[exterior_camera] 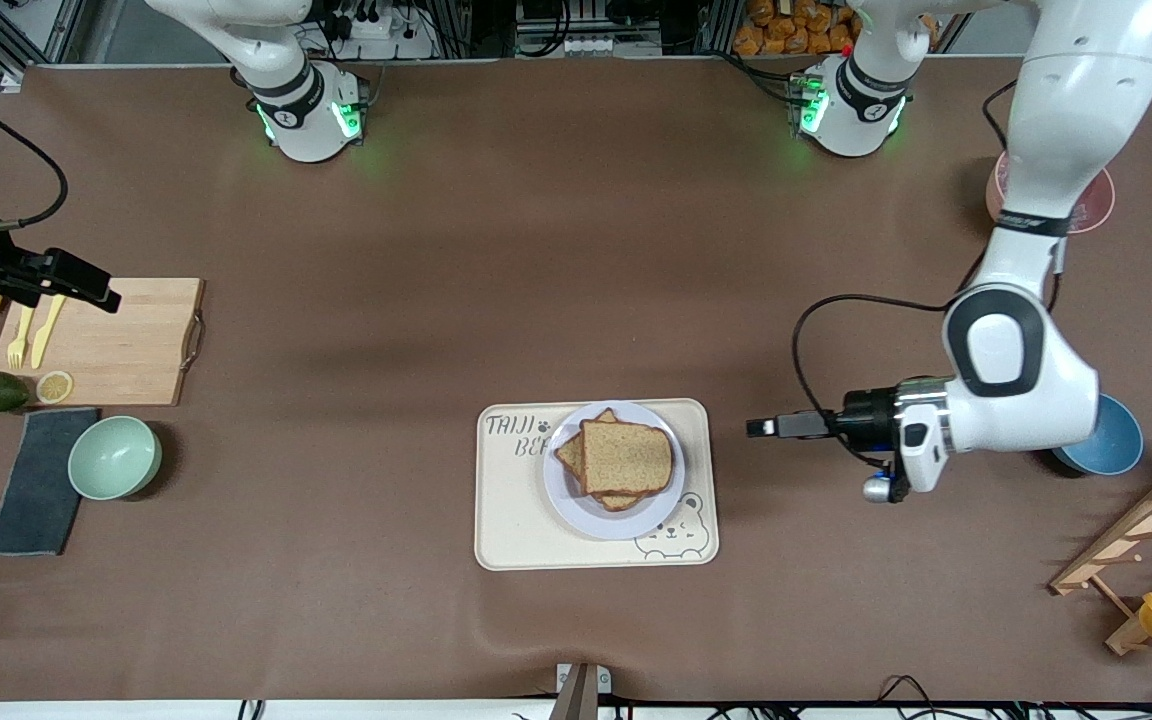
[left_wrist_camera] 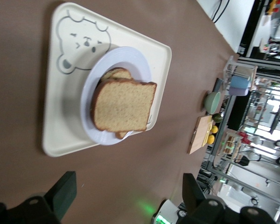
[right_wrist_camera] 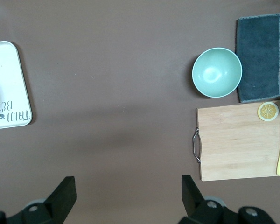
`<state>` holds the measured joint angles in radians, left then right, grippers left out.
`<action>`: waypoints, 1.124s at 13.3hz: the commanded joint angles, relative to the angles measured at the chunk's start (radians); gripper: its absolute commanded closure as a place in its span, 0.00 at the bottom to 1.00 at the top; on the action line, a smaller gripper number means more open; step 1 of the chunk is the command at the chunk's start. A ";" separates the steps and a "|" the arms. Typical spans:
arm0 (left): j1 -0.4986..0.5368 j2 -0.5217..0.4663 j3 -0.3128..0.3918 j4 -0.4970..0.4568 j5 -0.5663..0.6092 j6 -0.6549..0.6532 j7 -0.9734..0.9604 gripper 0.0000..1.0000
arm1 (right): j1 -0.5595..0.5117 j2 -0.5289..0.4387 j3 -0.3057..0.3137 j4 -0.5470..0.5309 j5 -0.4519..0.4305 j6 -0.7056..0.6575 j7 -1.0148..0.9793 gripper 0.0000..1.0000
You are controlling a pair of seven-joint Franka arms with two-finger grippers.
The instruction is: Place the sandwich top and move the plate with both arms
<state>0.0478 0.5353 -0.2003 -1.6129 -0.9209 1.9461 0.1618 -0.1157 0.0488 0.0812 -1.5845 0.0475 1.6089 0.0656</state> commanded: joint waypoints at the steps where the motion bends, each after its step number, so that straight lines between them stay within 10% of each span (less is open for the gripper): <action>1: 0.027 -0.115 0.002 -0.022 0.167 -0.048 -0.118 0.00 | -0.004 -0.001 0.002 0.001 -0.004 0.002 0.002 0.00; 15: -0.022 -0.411 -0.031 0.156 0.963 -0.383 -0.432 0.00 | 0.016 -0.009 0.003 -0.006 -0.014 0.005 0.040 0.00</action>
<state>0.0182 0.1411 -0.2323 -1.4710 -0.0379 1.6032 -0.2720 -0.1080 0.0491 0.0833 -1.5853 0.0475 1.6114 0.0855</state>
